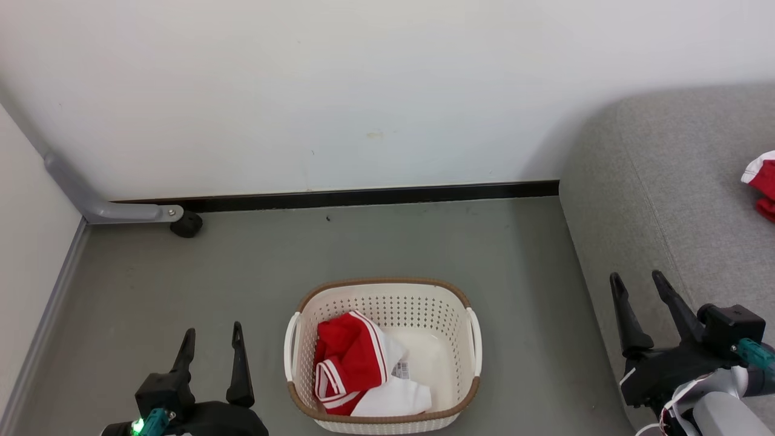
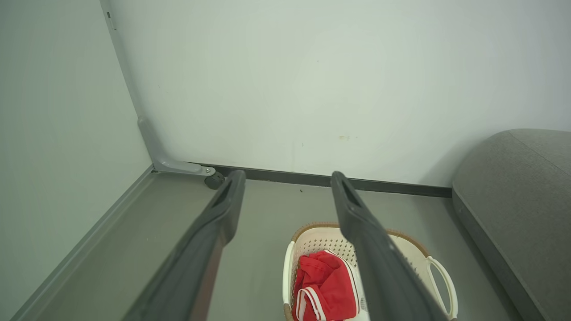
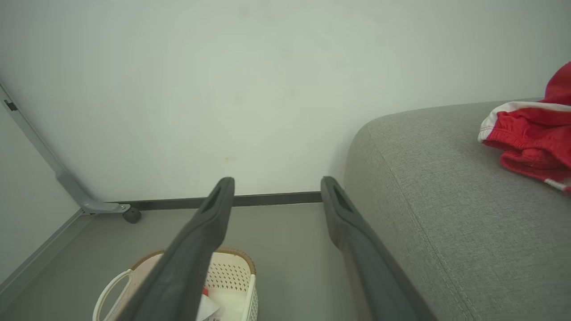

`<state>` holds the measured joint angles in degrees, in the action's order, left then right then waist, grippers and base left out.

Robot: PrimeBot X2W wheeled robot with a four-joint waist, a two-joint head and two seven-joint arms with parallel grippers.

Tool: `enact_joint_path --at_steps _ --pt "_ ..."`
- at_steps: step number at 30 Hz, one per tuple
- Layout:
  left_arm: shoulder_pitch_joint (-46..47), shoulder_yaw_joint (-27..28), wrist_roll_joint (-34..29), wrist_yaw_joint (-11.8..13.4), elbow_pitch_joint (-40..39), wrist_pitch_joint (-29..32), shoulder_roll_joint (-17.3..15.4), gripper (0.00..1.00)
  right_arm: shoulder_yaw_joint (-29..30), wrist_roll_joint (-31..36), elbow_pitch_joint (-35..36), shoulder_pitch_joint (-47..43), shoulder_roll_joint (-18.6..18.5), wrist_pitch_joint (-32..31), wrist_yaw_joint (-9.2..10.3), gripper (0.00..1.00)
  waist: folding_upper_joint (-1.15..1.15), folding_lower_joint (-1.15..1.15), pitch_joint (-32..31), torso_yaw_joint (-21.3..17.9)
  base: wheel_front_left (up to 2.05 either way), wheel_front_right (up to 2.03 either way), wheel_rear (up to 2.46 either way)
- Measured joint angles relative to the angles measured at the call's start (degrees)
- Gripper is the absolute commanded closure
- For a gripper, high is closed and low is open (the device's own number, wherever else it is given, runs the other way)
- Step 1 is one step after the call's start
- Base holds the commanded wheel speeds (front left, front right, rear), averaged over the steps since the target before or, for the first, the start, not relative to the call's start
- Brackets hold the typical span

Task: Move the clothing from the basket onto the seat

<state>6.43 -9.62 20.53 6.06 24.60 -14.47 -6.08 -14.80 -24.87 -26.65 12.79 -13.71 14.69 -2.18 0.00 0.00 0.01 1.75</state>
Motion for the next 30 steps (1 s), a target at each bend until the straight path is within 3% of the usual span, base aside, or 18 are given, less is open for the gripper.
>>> enact_joint_path --at_steps 16,30 --pt "-1.44 1.87 -2.60 0.30 -2.69 0.00 1.18 0.00 0.82 0.76 2.00 -0.85 0.23 0.00 0.67 0.00 0.00 0.00 0.48 -0.51 0.00 0.00 0.00" --pt "-2.06 -0.20 -3.71 -0.13 -3.99 0.00 2.53 0.00 1.60 2.68 7.28 1.49 -0.10 0.00 0.14 0.00 0.00 0.00 6.11 -1.41 0.00 0.00 0.00"
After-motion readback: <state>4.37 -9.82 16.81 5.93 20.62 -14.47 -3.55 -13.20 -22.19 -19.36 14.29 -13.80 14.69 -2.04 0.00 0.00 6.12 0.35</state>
